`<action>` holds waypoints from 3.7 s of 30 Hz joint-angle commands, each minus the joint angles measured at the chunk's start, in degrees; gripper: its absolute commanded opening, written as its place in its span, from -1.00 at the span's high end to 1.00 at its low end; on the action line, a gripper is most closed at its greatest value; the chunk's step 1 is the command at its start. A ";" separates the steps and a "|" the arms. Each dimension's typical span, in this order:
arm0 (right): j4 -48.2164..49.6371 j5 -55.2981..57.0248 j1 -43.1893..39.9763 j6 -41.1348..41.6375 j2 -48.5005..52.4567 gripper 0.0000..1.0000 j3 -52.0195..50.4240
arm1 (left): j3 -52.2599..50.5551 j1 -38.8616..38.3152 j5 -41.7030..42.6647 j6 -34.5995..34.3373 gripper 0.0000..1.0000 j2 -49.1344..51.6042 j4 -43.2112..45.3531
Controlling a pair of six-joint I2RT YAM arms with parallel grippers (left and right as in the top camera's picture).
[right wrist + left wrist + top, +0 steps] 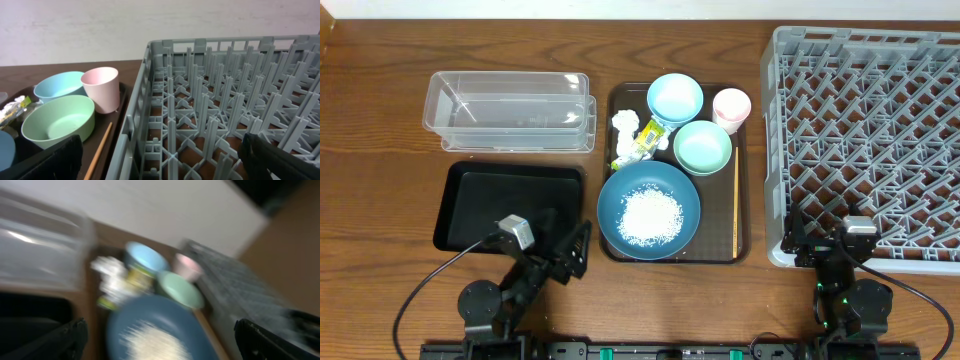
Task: Sort waste into correct bins and load items into the dishwasher rack
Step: 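Move the left gripper toward the blue plate of rice, then grasp the rim of the blue plate with the left gripper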
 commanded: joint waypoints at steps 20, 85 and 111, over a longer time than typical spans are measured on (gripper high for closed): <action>-0.24 0.37 -0.63 0.74 -0.17 -0.98 -0.04 | 15.89 0.20 16.65 -0.92 -0.91 12.07 -13.31; -0.24 0.35 -0.63 0.74 -0.17 -0.98 -0.04 | 65.11 -55.39 -42.82 1.05 -0.88 93.77 -40.96; -0.24 0.35 -0.63 0.74 -0.17 -0.99 -0.04 | 65.05 -64.17 -57.64 -2.71 -0.58 102.29 -34.47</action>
